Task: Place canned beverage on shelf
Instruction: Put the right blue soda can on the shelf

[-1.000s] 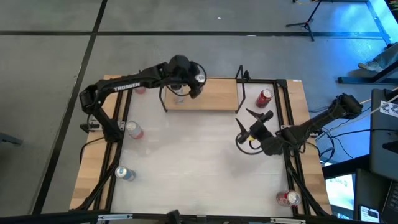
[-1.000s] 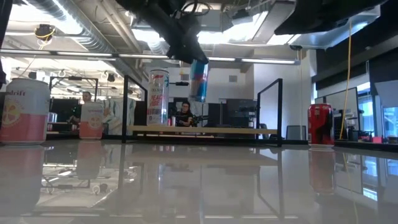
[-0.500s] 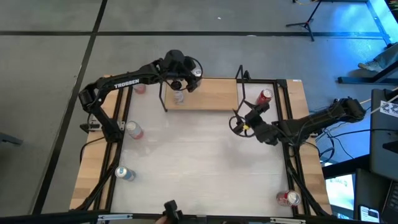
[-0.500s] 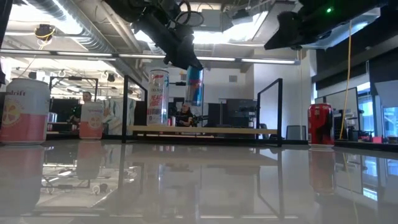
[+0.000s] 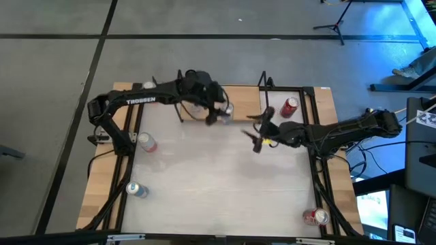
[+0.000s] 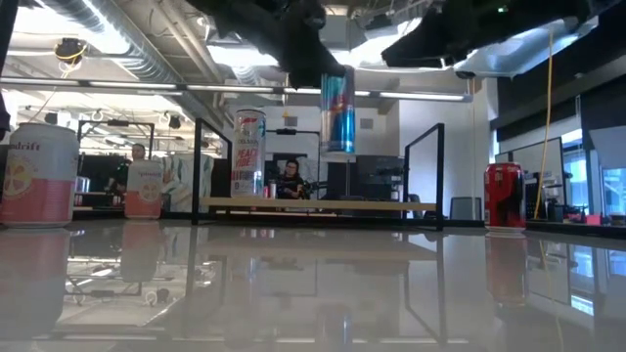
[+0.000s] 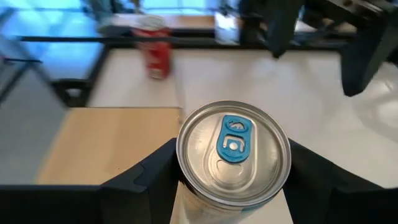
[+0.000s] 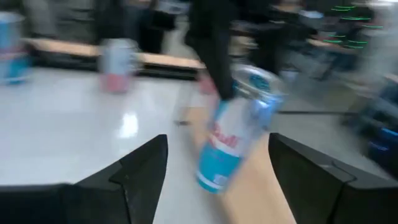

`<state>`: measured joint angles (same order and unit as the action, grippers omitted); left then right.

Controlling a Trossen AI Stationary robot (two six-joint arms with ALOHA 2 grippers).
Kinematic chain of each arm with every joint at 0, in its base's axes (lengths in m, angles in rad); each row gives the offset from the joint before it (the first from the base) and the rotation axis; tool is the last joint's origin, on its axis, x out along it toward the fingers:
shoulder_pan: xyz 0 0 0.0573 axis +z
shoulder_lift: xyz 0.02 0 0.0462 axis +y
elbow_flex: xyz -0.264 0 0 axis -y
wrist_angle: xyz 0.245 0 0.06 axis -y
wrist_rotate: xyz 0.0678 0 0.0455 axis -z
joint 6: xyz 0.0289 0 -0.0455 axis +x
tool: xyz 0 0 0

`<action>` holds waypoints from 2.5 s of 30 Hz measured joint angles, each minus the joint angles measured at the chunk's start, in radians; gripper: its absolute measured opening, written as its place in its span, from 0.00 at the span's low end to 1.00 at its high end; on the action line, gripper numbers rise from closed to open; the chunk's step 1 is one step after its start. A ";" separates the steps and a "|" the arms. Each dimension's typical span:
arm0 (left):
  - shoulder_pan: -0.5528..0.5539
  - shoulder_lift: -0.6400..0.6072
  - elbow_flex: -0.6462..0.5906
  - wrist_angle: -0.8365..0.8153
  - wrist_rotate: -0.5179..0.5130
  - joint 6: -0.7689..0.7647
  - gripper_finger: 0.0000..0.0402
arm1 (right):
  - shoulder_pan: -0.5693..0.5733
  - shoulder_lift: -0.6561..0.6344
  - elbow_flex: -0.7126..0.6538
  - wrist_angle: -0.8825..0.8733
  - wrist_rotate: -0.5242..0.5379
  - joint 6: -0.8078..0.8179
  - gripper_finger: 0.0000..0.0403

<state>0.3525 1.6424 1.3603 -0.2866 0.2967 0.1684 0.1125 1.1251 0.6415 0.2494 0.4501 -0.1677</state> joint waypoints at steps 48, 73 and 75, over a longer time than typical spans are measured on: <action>-0.417 -0.086 -0.441 0.406 -0.340 -0.246 0.75 | 0.012 0.353 -0.095 0.358 -0.281 0.216 0.70; -0.499 -0.161 -0.646 0.481 -0.544 -0.298 0.75 | 0.012 0.517 0.030 0.380 -0.363 0.281 0.98; -0.499 -0.161 -0.669 0.522 -0.548 -0.298 0.75 | 0.012 0.543 0.050 0.377 -0.363 0.267 0.96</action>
<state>-0.1467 1.4811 0.6913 0.2354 -0.2515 -0.1291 0.1242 1.6685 0.6912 0.6267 0.0868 0.0990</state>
